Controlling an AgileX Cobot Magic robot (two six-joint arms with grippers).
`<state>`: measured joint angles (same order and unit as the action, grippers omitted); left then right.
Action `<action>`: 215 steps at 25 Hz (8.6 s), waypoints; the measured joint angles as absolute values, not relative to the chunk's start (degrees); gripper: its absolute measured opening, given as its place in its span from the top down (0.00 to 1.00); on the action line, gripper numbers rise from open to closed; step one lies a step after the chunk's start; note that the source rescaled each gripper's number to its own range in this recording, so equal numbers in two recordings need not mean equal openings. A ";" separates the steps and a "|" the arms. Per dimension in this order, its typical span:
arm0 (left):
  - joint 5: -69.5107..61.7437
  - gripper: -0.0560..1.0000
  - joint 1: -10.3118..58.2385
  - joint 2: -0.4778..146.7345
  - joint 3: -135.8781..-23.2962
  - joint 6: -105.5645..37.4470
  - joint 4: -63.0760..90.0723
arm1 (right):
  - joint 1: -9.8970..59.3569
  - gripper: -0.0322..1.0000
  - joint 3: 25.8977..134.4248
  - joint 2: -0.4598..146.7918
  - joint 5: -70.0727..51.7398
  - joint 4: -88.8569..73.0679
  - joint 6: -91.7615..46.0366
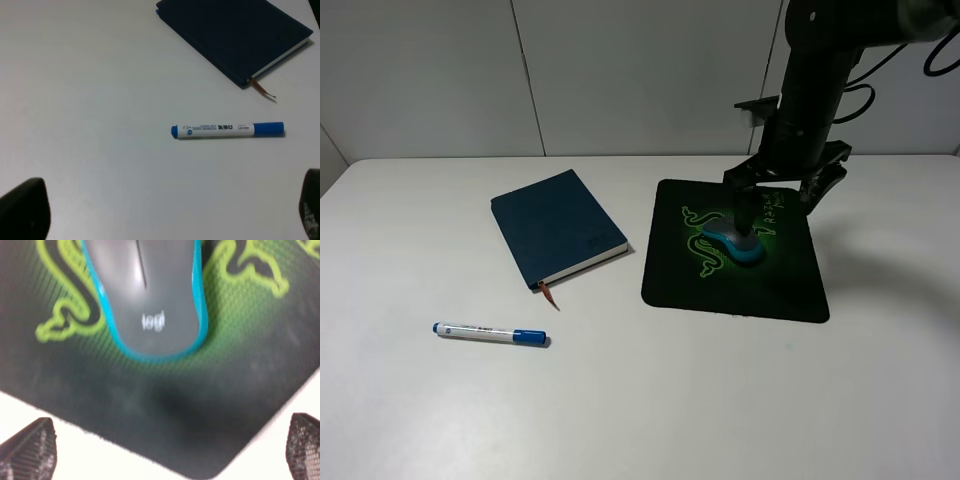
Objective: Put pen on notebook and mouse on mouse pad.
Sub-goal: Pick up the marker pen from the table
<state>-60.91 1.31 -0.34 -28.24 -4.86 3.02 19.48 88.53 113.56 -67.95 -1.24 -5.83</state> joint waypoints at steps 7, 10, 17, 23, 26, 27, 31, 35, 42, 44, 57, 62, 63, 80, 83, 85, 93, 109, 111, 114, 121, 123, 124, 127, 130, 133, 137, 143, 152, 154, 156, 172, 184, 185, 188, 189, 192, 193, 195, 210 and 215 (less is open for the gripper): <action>-60.91 0.00 1.31 -0.34 -28.24 -4.86 3.02 | 19.48 0.00 88.53 104.91 -69.30 -5.50 -5.83; -60.91 0.00 1.31 -0.34 -28.24 -4.86 3.02 | 19.48 0.00 88.46 101.12 -69.35 -5.71 -5.83; -60.91 0.00 1.31 -0.34 -28.24 -4.86 3.02 | 19.48 0.00 80.78 89.99 -69.35 -5.86 -5.83; -60.91 0.00 1.31 -0.34 -28.24 -4.86 3.02 | 19.48 0.00 68.82 78.37 -69.41 -5.86 -5.83; -60.91 0.00 1.31 -0.34 -28.24 -4.86 3.02 | 19.48 0.00 62.90 72.30 -69.41 -5.94 -5.83; -60.91 0.00 1.31 -0.34 -28.24 -4.86 3.02 | 19.48 0.00 60.90 70.18 -69.46 -5.93 -5.83; -60.91 0.00 1.31 -0.34 -28.24 -4.86 3.02 | 19.48 0.00 53.92 62.06 -69.53 -6.06 -5.83; -60.91 0.00 1.31 -0.34 -28.24 -4.86 3.02 | 19.48 0.00 47.95 52.95 -69.56 -6.08 -5.83; -60.91 0.00 1.31 -0.34 -28.24 -4.86 3.02 | 19.48 0.00 42.80 33.41 -68.82 -6.79 -5.81; -60.91 0.00 1.31 -0.34 -28.24 -4.86 3.02 | 19.05 0.00 40.91 27.53 -66.10 -6.97 -5.81; -60.91 0.00 1.31 -0.34 -28.24 -4.86 3.07 | 2.10 0.00 30.27 3.27 -62.26 -7.51 -5.76; -60.91 0.00 1.31 -0.34 -28.24 -4.86 3.07 | -1.29 0.00 29.82 -0.29 -61.78 -8.35 -5.76; -60.91 0.00 1.31 -0.34 -28.24 -4.86 3.07 | -1.33 0.00 29.82 -0.34 -61.63 -8.73 -5.76; -60.91 0.00 1.31 -0.34 -28.24 -4.86 3.07 | -1.33 0.00 28.23 -0.40 -59.00 -9.46 -5.43; -60.91 0.00 1.31 -0.34 -28.24 -4.86 3.07 | -1.33 0.00 28.23 -0.40 -59.00 -9.46 -5.43; -60.91 0.00 1.31 -0.34 -28.24 -4.86 3.07 | -1.33 0.00 28.23 -0.40 -59.00 -9.46 -5.42; -60.91 0.00 1.31 -0.34 -28.24 -4.86 3.07 | -1.33 0.00 28.23 -0.40 -59.00 -9.46 -5.42; -60.91 0.00 1.31 -0.34 -28.24 -4.86 3.02 | -1.33 0.00 28.23 -0.40 -58.99 -9.46 -5.37; -60.91 0.00 1.31 -0.34 -28.24 -4.86 3.02 | -1.33 0.00 28.23 -0.40 -58.94 -9.46 -5.37; -60.91 0.00 1.31 -0.34 -28.24 -4.86 3.02 | -1.33 0.00 28.23 -0.40 -58.94 -9.46 -5.37; -60.80 0.00 1.31 -0.34 -28.30 -4.86 3.02 | -1.33 0.00 28.23 -0.40 -58.94 -9.46 -5.37; -60.86 0.00 1.31 -0.34 -28.88 -4.86 3.02 | -1.33 0.00 28.23 -0.40 -58.94 -9.46 -5.37; -61.10 0.00 1.31 0.13 -29.33 -4.86 3.02 | -1.33 0.00 28.23 -0.40 -58.94 -9.46 -5.37; -63.64 0.00 1.31 3.91 -31.18 -4.86 3.07 | -1.33 0.00 28.23 -0.40 -58.94 -9.46 -5.37; -65.10 0.00 1.31 9.08 -33.80 -4.86 3.13 | -1.33 0.00 28.23 -0.40 -58.94 -9.46 -5.37; -65.54 0.00 1.31 14.99 -36.95 -5.15 3.13 | -1.33 0.00 28.23 -0.40 -58.94 -9.46 -5.37; -66.92 0.01 1.31 23.98 -42.14 -7.70 3.13 | -1.33 0.00 28.23 -0.40 -58.94 -9.46 -5.37; -67.38 0.01 6.70 36.50 -48.45 -12.03 3.06 | -1.33 0.00 28.23 -0.40 -58.94 -9.46 -5.37; -67.17 0.01 19.80 55.62 -53.04 -19.36 2.95 | -1.33 0.00 28.23 -0.40 -58.94 -9.46 -5.37; -67.12 0.01 22.17 59.55 -53.03 -20.94 2.20 | -1.33 0.00 28.23 -0.40 -58.94 -9.46 -5.37; -66.94 0.01 24.47 63.74 -53.03 -21.83 1.10 | -1.33 0.00 28.23 -0.40 -58.94 -9.46 -5.37; -52.66 0.01 28.18 86.94 -53.10 -32.00 -4.25 | -1.33 0.00 28.23 -0.40 -58.94 -9.46 -5.37; -44.83 0.01 28.18 100.11 -53.19 -35.23 -4.36 | -1.33 0.00 28.23 -0.40 -58.94 -9.46 -5.37; -44.40 0.01 28.18 100.86 -53.19 -35.48 -4.36 | -1.33 0.00 28.23 -0.40 -58.94 -9.46 -5.37; -42.91 0.03 28.18 102.91 -53.26 -35.72 -4.42 | -1.33 0.00 28.23 -0.40 -58.94 -9.46 -5.37; -42.36 0.03 28.18 103.62 -53.26 -35.79 -4.42 | -1.33 0.00 28.23 -0.40 -58.94 -9.46 -5.37; -40.70 0.03 28.18 105.38 -53.26 -35.99 -4.68 | -1.33 0.00 28.23 -0.40 -58.94 -9.46 -5.37; -40.25 0.03 28.18 105.82 -53.26 -35.99 -4.74 | -1.33 0.00 28.23 -0.40 -58.94 -9.46 -5.37; -38.87 0.03 28.18 106.15 -53.26 -36.13 -4.88 | -1.33 0.00 28.23 -0.40 -58.94 -9.46 -5.37; -36.19 0.04 28.18 109.94 -53.30 -37.41 -4.82 | -1.33 0.00 28.23 -0.40 -58.94 -9.46 -5.37; -36.08 0.08 28.18 109.94 -53.30 -37.47 -4.82 | -1.33 0.00 28.23 -0.40 -58.94 -9.46 -5.37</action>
<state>-36.08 28.18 109.94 -53.30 -37.47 -4.82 -1.33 28.23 -0.40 -58.94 -9.46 -5.37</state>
